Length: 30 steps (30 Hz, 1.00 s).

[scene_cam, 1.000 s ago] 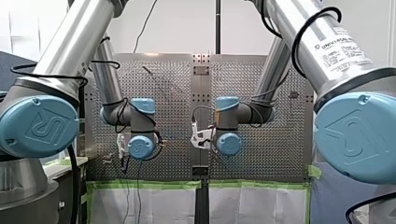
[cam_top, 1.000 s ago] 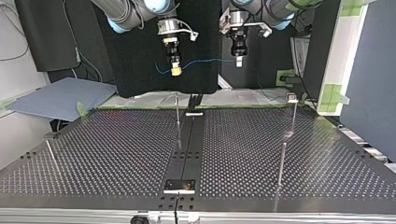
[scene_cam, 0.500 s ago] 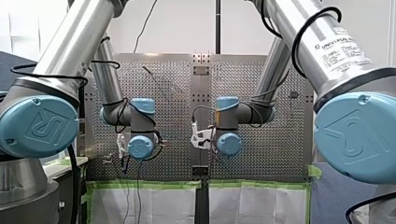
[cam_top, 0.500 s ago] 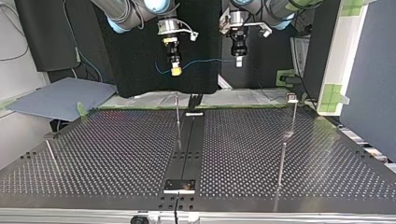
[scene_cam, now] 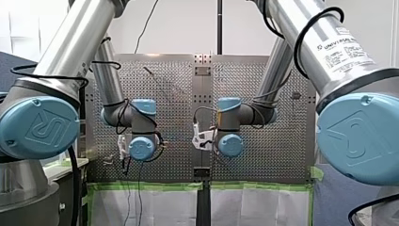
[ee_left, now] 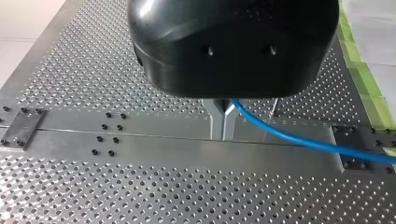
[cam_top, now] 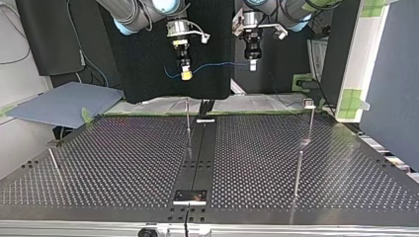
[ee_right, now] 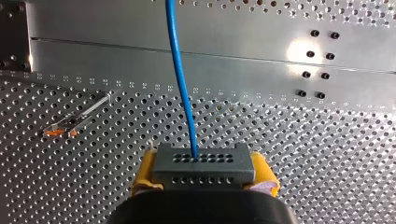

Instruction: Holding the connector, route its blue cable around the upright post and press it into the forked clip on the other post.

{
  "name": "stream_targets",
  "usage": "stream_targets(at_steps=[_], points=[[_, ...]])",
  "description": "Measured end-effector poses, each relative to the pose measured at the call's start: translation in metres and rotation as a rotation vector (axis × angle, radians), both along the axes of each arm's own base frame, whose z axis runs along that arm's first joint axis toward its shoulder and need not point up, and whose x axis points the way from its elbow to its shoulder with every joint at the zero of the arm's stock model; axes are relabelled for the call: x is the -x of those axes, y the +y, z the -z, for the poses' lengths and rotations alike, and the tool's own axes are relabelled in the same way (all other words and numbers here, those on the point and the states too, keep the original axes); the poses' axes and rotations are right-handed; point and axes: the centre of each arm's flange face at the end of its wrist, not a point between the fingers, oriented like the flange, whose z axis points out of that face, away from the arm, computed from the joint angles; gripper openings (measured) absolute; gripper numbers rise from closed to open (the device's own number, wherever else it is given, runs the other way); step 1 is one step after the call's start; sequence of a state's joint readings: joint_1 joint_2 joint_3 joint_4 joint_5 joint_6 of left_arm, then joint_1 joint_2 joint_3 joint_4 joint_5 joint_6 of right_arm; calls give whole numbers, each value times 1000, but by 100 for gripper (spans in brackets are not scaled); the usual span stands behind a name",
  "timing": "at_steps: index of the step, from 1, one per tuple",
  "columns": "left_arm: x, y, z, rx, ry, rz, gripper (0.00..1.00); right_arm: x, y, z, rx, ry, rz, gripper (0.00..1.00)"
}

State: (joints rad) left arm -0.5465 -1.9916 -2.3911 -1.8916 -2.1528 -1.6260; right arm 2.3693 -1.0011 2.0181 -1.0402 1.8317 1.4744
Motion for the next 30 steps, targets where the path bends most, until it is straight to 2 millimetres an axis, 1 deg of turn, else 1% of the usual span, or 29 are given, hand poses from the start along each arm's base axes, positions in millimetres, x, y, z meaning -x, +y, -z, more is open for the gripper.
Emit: stream_targets(at_steps=[30], points=[[0,2,1,-6,9,-6,0,0,1,0,-1,1,-1,0]])
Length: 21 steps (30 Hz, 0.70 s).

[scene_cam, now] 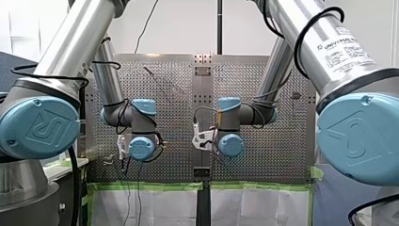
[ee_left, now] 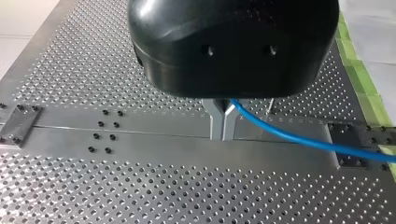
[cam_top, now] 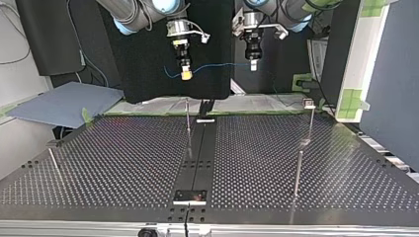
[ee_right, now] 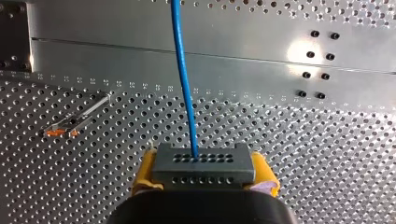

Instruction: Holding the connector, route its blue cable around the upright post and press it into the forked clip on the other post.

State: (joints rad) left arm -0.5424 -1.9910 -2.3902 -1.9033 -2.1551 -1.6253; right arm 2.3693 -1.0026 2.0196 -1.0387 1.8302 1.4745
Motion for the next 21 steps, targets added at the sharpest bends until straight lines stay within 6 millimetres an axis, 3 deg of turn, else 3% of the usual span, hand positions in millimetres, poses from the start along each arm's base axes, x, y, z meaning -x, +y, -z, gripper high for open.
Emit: stream_targets(at_steps=[12,21], points=[[22,-11,-15,-25,-43,-1,0,-24,15,22,-78,-7,5,0],[24,-12,-16,-27,-43,-1,0,-18,23,70,-179,32,39,0]])
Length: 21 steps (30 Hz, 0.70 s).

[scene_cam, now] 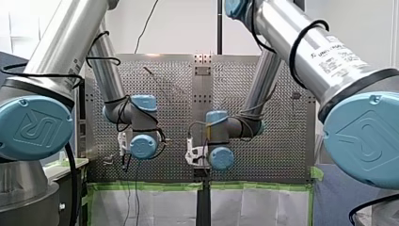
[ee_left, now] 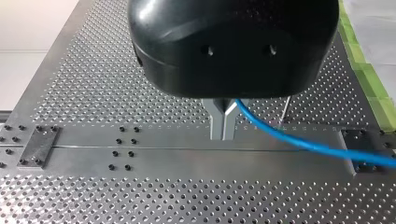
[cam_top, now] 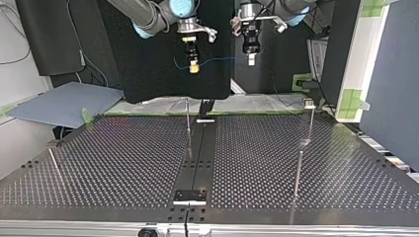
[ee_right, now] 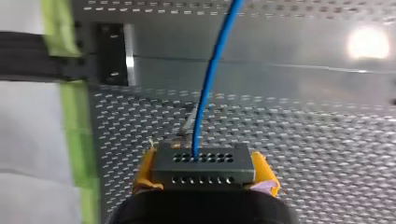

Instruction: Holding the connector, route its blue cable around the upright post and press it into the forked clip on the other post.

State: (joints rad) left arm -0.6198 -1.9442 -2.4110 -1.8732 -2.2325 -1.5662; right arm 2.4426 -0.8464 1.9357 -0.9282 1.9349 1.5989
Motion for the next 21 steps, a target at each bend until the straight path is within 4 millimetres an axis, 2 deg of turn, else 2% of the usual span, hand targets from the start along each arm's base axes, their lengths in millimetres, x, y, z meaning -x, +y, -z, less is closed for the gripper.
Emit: stream_targets(at_steps=[4,8,21], points=[[0,0,0,0,0,0,0,4,3,18,-23,24,1,0],[0,3,-1,-2,-4,-9,0,5,2,20,-25,30,6,0],[6,12,-27,6,-8,-25,0,-13,-10,-36,-24,-52,13,0]])
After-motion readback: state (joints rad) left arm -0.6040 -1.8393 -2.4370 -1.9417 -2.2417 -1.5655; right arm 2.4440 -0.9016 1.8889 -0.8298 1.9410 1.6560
